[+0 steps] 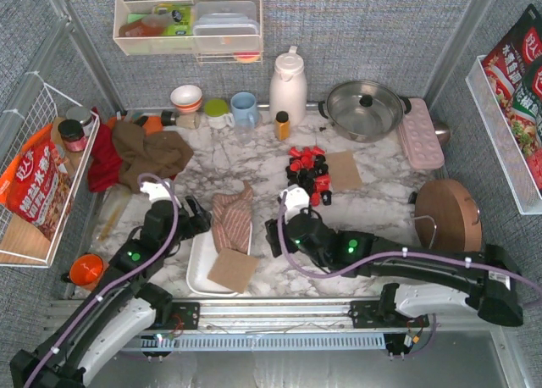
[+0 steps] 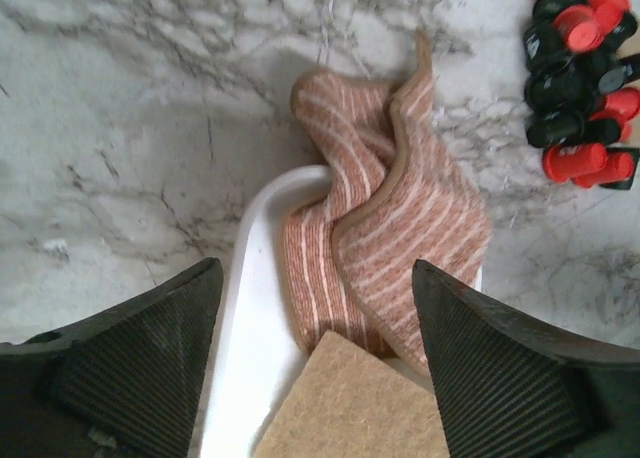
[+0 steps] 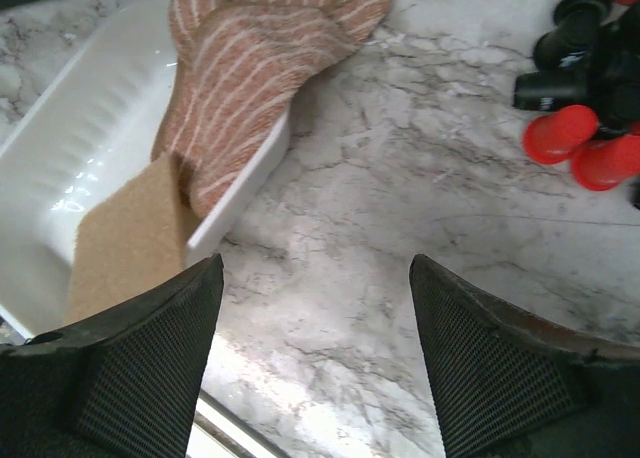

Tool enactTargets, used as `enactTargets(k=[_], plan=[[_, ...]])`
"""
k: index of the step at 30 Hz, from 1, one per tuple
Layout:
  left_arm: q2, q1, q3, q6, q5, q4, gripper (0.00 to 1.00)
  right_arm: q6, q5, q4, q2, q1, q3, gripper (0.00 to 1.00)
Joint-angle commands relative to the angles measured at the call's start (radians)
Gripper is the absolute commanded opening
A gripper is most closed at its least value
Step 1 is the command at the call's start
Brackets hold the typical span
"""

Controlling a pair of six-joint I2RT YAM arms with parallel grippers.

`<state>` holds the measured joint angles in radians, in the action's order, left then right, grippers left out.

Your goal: Mix the coffee capsules in the storage basket

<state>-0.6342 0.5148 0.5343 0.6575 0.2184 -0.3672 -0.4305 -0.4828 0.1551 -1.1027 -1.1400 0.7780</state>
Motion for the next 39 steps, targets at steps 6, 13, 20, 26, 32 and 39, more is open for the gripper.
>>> enactTargets(k=[6, 13, 20, 26, 32, 39], plan=[[-0.009, 0.172, -0.087, 0.164, 0.100, 0.038, 0.78, -0.171, -0.064, -0.071, -0.128, -0.108, 0.028, 0.77], [-0.097, 0.338, -0.104, 0.209, 0.134, 0.065, 0.74, -0.281, -0.071, -0.100, -0.197, -0.144, 0.005, 0.73], [-0.174, 0.480, -0.128, 0.297, 0.203, 0.061, 0.67, -0.349, -0.051, -0.156, -0.255, -0.152, -0.007, 0.69], [-0.188, 0.532, -0.164, 0.342, 0.203, 0.099, 0.62, -0.378, -0.025, -0.190, -0.290, -0.168, 0.003, 0.67], [-0.195, 0.563, -0.186, 0.374, 0.216, 0.113, 0.61, -0.412, -0.025, -0.212, -0.315, -0.189, 0.005, 0.64], [-0.176, 0.575, -0.212, 0.393, 0.224, 0.135, 0.60, -0.452, -0.022, -0.210, -0.339, -0.192, 0.015, 0.56]])
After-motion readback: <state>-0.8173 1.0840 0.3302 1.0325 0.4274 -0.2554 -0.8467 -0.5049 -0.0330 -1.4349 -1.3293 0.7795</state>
